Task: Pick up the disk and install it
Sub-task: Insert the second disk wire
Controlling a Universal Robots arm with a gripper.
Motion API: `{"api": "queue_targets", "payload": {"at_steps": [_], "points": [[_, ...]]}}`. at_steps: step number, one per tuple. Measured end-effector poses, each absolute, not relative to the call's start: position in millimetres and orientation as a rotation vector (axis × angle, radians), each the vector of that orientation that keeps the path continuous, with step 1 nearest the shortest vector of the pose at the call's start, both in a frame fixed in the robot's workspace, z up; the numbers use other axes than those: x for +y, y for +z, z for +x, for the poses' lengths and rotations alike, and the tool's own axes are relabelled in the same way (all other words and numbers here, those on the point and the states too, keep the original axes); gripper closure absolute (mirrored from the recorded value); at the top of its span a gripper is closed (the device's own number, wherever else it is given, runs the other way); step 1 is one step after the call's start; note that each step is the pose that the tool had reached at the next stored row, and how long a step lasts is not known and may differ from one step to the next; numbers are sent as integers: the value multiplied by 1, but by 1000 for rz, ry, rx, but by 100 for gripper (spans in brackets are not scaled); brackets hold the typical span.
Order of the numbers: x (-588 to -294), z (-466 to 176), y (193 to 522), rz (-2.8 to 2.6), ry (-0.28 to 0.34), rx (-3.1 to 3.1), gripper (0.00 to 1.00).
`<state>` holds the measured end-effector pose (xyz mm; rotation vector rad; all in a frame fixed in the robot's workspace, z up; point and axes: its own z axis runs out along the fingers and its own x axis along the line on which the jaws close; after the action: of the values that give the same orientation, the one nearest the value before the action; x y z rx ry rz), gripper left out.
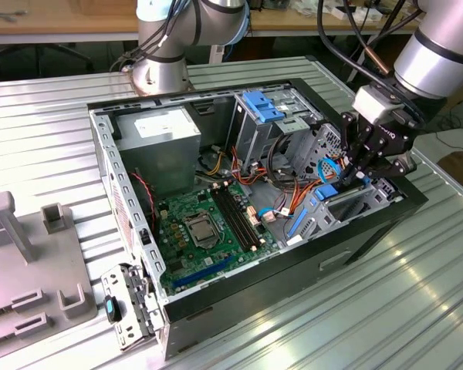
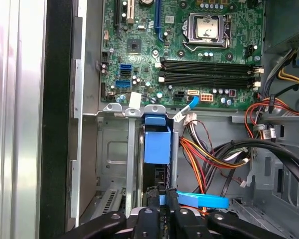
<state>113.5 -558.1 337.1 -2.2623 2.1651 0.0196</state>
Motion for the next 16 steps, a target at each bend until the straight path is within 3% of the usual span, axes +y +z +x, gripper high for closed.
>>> {"api": "queue_targets", "payload": {"at_steps": [2, 10, 11, 13, 16], "points": [[-558, 114, 340, -2263, 18, 2165, 76], [-558, 113, 358, -2262, 14, 2165, 76], [-558, 113, 358, -2262, 15, 2165, 78], [-558, 113, 359, -2262, 14, 2165, 89], [-558, 113, 359, -2262, 14, 2165, 89]]}}
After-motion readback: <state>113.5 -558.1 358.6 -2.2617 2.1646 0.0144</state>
